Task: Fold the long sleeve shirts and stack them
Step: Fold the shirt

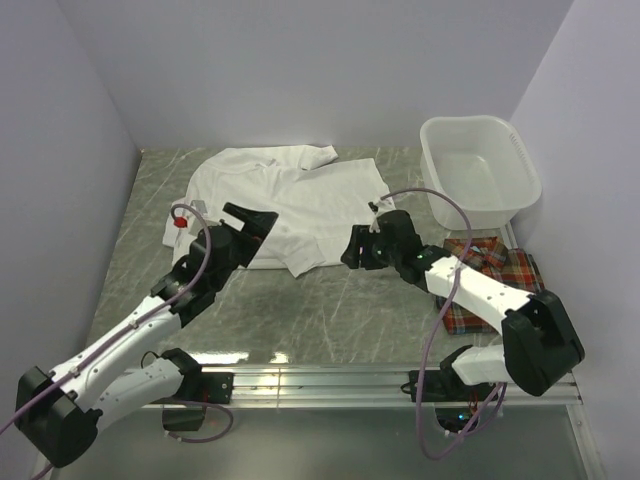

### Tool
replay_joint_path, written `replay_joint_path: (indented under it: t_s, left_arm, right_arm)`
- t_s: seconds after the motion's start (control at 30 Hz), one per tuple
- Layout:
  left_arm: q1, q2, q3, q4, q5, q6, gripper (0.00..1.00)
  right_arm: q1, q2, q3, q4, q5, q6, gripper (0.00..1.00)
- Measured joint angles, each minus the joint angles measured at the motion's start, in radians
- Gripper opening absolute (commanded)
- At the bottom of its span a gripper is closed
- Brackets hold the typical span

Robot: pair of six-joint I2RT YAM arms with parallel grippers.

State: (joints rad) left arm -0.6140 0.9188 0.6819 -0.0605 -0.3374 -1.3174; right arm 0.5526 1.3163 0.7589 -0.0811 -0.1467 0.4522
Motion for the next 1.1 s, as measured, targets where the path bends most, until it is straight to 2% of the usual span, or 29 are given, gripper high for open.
replay_joint_path:
  t_s: [0.13,0.27,0.43,0.57,0.73,0.87,1.1]
  left_arm:
    - [0.035,-0.030,0.000,-0.097,-0.030,0.084,0.98]
    - [0.193,-0.004,0.000,-0.169,-0.027,0.181,0.97]
    - [0.421,0.126,0.013,-0.197,-0.005,0.300,0.86]
    - [0.519,0.263,0.059,-0.187,0.038,0.374,0.77]
    - [0.620,0.443,0.148,-0.157,0.117,0.420,0.65]
    - [0.676,0.563,0.203,-0.143,0.156,0.443,0.63]
    - [0.711,0.696,0.217,-0.132,0.185,0.449,0.63]
  right_arm:
    - [0.021,0.026,0.016,-0.011,0.006,0.014,0.63]
    - [0.027,0.059,0.057,-0.019,0.014,0.077,0.61]
    - [0.033,0.128,0.082,0.022,-0.011,0.227,0.60]
    - [0.058,0.204,0.083,0.075,-0.034,0.348,0.61]
    - [0.103,0.280,0.094,0.133,-0.048,0.446,0.60]
    - [0.110,0.327,0.096,0.188,-0.063,0.502,0.56]
    - [0.138,0.394,0.089,0.304,-0.067,0.603,0.57]
